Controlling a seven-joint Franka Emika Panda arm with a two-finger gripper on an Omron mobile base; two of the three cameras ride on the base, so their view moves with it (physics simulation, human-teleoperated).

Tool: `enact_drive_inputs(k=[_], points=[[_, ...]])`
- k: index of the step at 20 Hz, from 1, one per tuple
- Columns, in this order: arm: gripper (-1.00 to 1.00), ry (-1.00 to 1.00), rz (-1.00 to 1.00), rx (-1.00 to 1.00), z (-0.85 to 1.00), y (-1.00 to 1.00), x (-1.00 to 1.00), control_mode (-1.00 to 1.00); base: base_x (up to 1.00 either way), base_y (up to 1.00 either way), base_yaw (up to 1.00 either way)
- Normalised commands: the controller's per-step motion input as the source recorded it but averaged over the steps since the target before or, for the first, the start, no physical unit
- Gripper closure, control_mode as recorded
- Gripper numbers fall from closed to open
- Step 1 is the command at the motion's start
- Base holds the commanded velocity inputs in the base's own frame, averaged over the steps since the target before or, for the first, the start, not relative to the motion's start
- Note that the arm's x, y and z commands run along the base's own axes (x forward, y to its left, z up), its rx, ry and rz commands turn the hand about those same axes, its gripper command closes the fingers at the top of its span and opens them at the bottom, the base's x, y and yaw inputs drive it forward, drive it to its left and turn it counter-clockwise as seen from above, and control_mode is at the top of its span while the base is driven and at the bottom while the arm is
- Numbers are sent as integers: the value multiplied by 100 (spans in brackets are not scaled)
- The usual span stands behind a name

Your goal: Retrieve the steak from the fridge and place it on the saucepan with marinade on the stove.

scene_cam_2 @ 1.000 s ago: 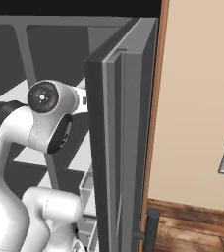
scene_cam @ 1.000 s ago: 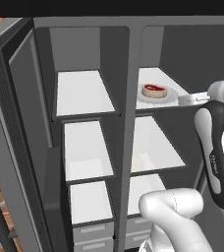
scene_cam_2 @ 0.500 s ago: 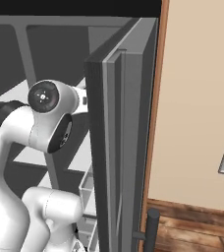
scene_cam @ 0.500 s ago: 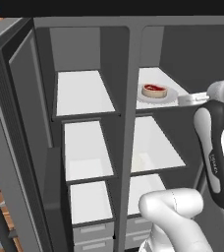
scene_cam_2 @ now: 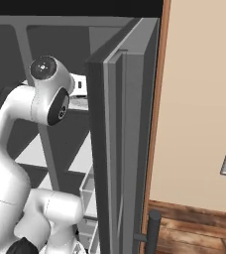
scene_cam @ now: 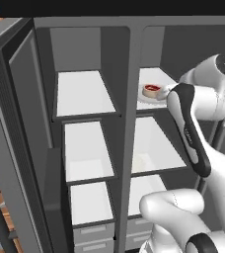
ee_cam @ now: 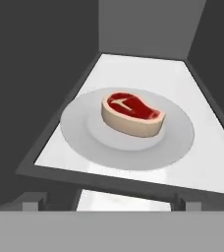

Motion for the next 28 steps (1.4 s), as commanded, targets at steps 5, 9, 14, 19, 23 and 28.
enact_drive_inputs(k=[5, 9, 14, 19, 23, 28], points=[[-100, 22, 7, 0, 1, 0, 35, -100, 0, 0, 0], [-100, 4, 5, 0, 0, -4, 30, -100, 0, 0, 0], [-100, -6, 16, 0, -24, -24, 23, -100, 0, 0, 0], [-100, -30, 15, 0, -59, -20, 9, -100, 0, 0, 0], [-100, -19, 10, 0, -40, -1, 21, -100, 0, 0, 0], [-100, 2, 5, 0, -1, 0, 45, -100, 0, 0, 0]])
